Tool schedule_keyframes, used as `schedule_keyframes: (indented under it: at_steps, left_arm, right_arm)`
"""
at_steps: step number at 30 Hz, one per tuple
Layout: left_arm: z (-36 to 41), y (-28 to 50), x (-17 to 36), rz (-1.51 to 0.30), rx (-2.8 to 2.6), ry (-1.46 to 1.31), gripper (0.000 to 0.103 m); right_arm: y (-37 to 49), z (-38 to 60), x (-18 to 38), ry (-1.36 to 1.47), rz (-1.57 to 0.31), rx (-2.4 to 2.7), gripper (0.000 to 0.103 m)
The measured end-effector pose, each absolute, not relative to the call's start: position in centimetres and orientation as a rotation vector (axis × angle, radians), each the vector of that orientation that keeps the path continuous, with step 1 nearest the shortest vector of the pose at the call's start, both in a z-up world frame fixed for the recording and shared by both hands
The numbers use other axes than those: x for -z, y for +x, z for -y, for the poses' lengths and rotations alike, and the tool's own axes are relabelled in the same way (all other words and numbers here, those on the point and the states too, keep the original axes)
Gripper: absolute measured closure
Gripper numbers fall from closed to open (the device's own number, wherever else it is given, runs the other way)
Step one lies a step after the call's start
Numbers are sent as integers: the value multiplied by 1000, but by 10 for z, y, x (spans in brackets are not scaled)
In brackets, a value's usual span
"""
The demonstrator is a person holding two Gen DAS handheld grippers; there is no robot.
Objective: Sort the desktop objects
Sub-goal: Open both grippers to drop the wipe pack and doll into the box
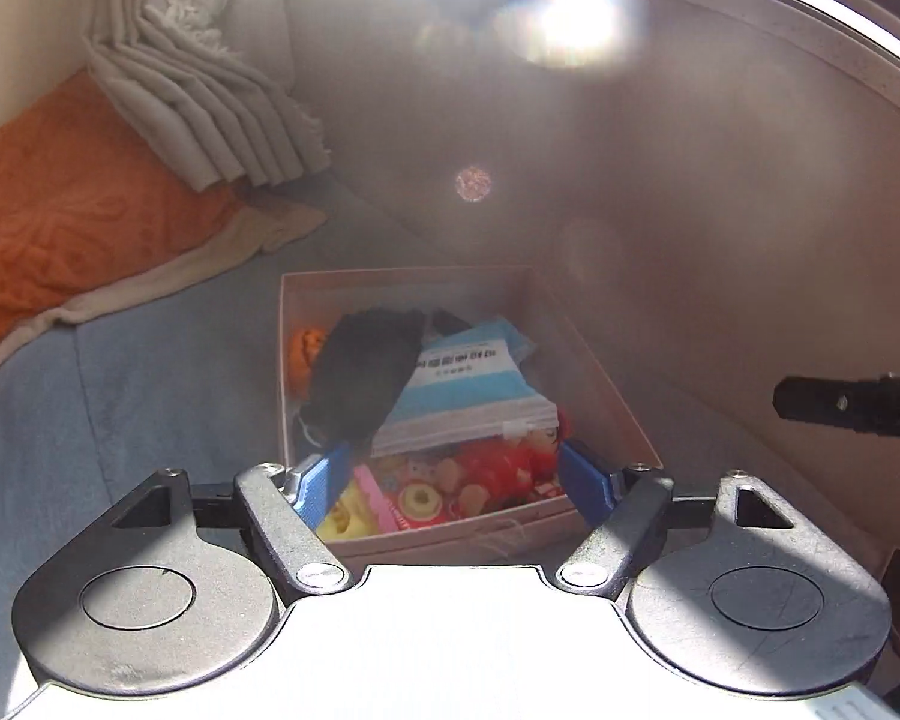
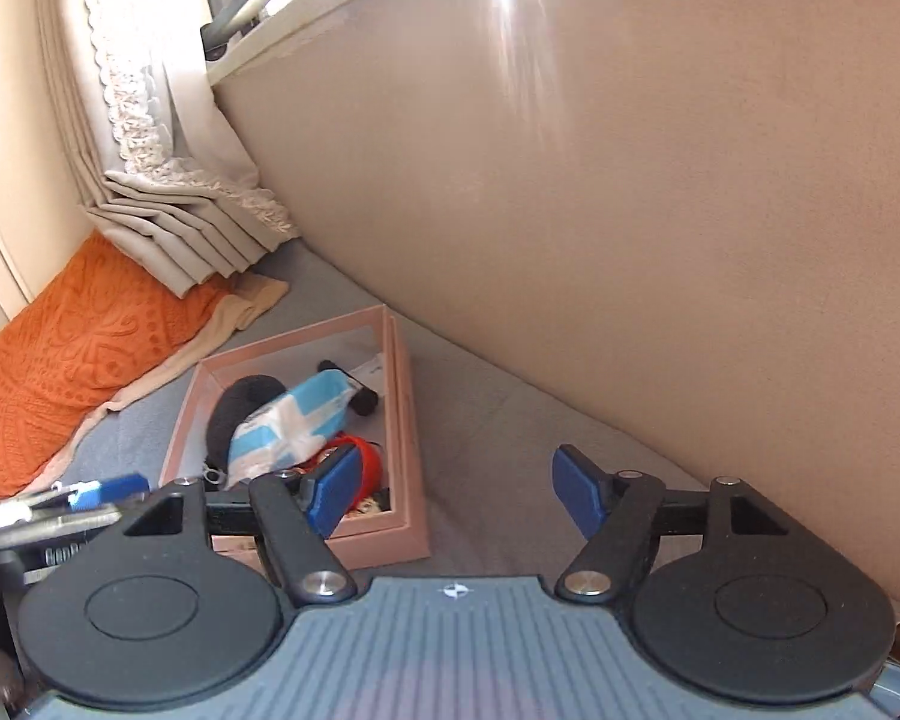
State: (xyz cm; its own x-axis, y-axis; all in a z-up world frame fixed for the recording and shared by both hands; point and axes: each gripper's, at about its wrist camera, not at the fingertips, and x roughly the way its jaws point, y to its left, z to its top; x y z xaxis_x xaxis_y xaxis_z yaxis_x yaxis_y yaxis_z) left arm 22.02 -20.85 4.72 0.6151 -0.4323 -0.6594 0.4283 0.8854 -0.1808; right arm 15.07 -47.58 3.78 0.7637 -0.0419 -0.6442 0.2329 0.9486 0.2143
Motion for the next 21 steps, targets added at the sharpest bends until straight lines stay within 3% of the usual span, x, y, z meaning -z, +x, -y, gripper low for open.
schedule_keyframes:
  at_steps: [5,7,12,18,21]
  left_arm:
    - [260,280,-35,-912,423,61,25]
    - [279,290,-24,-949,400,140,35]
    - [301,285,-14,-922,370,273,47]
    - [324,246,-18,-565,422,700,68]
    - [335,229,2,-456,475,931,54]
  right_arm:
    - [164,491,-29,375,-721,104,32]
    - [165,489,-25,354,-734,105,32]
    - [168,493,-21,389,-773,89,31]
    - [167,494,-22,407,-771,78,28]
    - [170,494,-18,399,-802,94,25]
